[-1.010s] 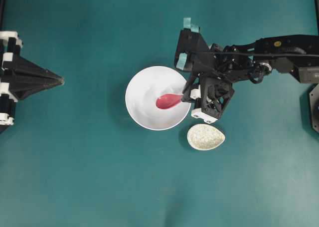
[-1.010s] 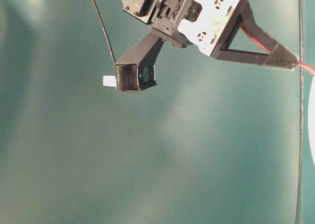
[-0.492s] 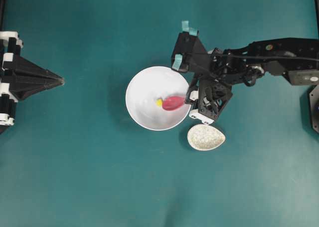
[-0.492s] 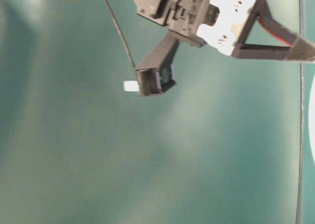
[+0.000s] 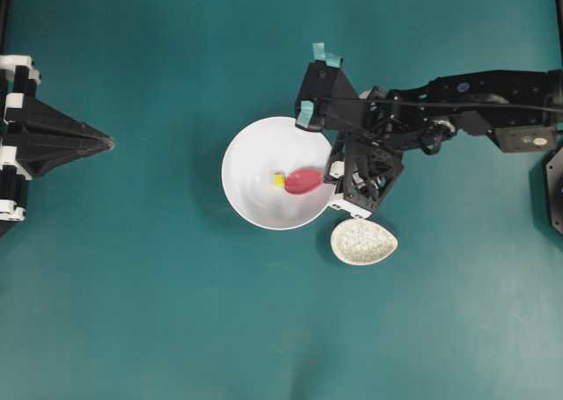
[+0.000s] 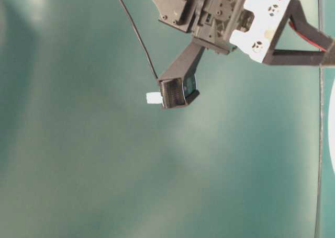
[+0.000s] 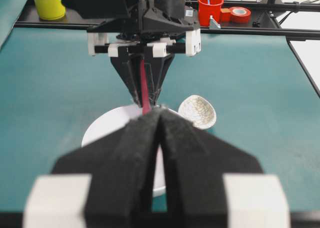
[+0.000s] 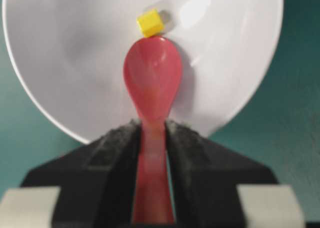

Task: Scoop the yellow hexagonal prism block from the bowl with a spoon using the right arm.
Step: 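Lower the spoon into the bowl beside the yellow block, then push the spoon under the yellow block to scoop it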

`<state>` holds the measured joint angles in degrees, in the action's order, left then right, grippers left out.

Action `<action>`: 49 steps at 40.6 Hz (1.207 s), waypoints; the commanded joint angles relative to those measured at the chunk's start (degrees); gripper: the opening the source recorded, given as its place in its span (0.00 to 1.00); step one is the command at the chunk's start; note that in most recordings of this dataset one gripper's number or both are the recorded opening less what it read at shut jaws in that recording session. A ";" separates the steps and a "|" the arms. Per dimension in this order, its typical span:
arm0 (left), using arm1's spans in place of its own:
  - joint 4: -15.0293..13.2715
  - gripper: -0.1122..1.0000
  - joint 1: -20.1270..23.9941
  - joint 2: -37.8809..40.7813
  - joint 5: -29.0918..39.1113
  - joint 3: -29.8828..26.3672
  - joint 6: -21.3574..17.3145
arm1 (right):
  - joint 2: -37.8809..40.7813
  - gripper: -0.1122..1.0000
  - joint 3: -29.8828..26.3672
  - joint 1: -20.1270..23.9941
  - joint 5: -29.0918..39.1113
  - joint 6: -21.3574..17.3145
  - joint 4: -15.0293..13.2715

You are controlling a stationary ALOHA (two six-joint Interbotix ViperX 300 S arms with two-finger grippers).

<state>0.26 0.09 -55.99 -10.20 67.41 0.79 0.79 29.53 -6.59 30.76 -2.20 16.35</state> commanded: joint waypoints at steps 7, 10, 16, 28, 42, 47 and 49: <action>0.18 0.10 0.00 0.26 -0.26 -1.58 0.09 | 0.88 0.32 -2.46 -0.09 -2.20 0.18 0.00; 0.09 0.10 0.00 0.26 -0.26 -1.49 0.09 | 1.32 0.32 -2.64 -0.09 -2.90 0.26 0.00; 0.09 0.10 0.09 0.26 -0.26 -1.49 0.09 | 2.02 0.32 -2.90 -0.09 -4.66 0.35 -0.26; 0.09 0.10 0.00 0.26 -0.26 -1.49 0.09 | 2.81 0.32 -2.90 -0.09 -8.00 0.35 -0.97; 0.09 0.10 0.09 0.26 -0.26 -1.49 0.09 | 3.78 0.32 -2.81 -0.09 -12.92 0.35 -1.85; 0.09 0.10 0.00 0.26 -0.26 -1.49 0.09 | 3.78 0.32 -2.55 -0.09 -14.77 0.35 -2.72; 0.09 0.10 0.09 0.26 -0.26 -1.49 0.09 | 3.78 0.32 -2.46 -0.09 -15.12 0.35 -2.90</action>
<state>0.35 0.09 -55.99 -10.20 67.41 0.79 5.27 27.95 -6.59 16.88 -1.93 13.89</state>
